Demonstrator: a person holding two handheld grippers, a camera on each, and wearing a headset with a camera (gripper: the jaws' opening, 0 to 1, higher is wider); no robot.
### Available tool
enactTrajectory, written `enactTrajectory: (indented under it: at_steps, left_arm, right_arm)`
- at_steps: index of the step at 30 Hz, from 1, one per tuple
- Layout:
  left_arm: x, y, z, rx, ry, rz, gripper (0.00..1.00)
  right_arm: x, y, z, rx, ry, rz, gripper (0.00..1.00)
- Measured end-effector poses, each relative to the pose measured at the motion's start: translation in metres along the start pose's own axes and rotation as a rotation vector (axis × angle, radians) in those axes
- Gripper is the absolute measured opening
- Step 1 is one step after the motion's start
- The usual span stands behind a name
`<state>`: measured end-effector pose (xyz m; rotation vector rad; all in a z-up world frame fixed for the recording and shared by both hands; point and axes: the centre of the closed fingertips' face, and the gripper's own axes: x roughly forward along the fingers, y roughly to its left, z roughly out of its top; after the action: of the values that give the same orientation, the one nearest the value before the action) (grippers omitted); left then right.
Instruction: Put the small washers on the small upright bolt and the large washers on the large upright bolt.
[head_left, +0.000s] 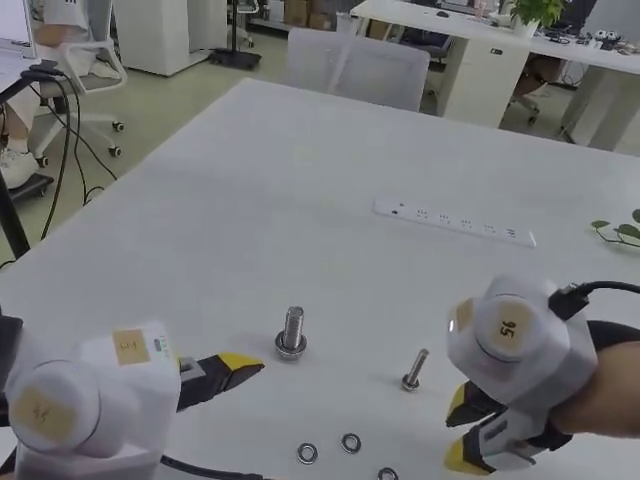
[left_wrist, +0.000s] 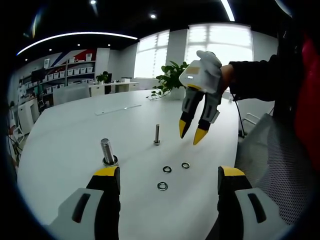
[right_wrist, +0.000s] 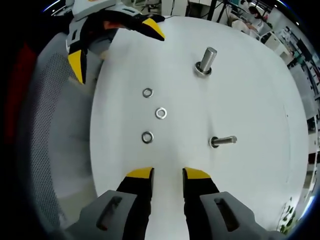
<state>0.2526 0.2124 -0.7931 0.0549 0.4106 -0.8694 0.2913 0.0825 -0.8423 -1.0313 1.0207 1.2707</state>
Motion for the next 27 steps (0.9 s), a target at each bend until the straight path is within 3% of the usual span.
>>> enactTrajectory:
  at_steps: [19, 27]
  left_arm:
    - [-0.008, -0.004, -0.001, 0.008, -0.005, 0.011, 0.80]
    - [-0.011, -0.005, -0.001, 0.010, -0.006, 0.017, 0.80]
  right_arm:
    - [0.000, 0.022, 0.025, -0.056, -0.030, 0.022, 0.25]
    - [0.008, 0.028, 0.033, -0.084, -0.026, 0.036, 0.25]
